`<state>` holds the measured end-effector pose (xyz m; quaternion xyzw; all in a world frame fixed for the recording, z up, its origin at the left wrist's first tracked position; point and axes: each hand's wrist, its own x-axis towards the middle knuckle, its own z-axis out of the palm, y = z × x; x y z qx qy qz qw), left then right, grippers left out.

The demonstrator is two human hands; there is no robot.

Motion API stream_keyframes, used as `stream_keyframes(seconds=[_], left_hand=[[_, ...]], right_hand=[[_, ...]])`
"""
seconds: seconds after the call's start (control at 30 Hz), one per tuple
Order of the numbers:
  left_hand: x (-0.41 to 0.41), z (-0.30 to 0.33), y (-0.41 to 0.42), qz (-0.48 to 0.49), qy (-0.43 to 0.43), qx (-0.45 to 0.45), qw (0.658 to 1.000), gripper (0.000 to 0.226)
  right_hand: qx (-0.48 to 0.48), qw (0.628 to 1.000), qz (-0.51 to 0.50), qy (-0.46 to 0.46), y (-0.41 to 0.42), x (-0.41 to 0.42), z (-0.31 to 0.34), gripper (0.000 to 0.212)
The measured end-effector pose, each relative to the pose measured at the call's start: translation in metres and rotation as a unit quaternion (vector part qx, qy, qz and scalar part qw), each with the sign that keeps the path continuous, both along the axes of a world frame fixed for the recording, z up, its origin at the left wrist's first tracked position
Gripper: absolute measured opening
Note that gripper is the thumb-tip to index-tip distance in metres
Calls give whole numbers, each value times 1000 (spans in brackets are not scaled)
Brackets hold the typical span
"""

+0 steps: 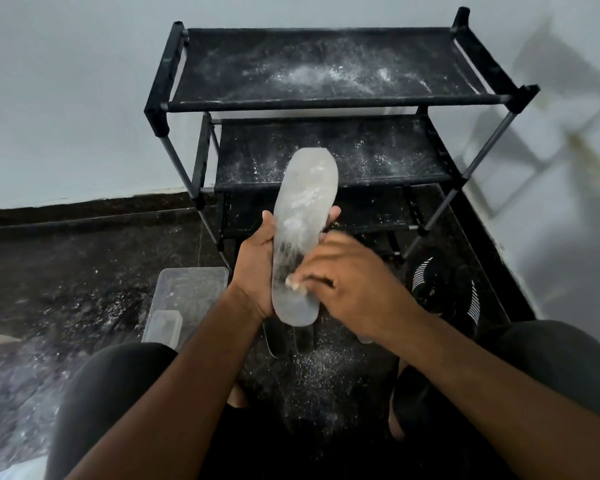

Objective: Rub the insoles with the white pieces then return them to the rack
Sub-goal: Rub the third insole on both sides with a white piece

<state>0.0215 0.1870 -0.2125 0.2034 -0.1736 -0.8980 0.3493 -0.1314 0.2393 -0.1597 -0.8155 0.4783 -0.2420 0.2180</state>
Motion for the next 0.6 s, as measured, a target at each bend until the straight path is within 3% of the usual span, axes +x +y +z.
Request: stream_keyframes(seconds=[0.07,0.23,0.4,0.53,0.6], left_hand=[[1,0,-1,12,-8,3,1000,83],[3,-3,-7,1,31,24,999,91],[-2,0,-6,61,-15,28,998,98],[-10,3,-6,97,-87,37,991,105],[-11,6,-6,85,-88,32,992,107]], right_hand=[[-50,998,-32,25,-4,-2,1,10],[61,996,61,-2,14,11,1,11],[-45,997,-59,-20,-6,1,0,14],[-55,996,-49,42,-11,7,-20,34],[-79,993,-76,51,-15,3,-22,30]])
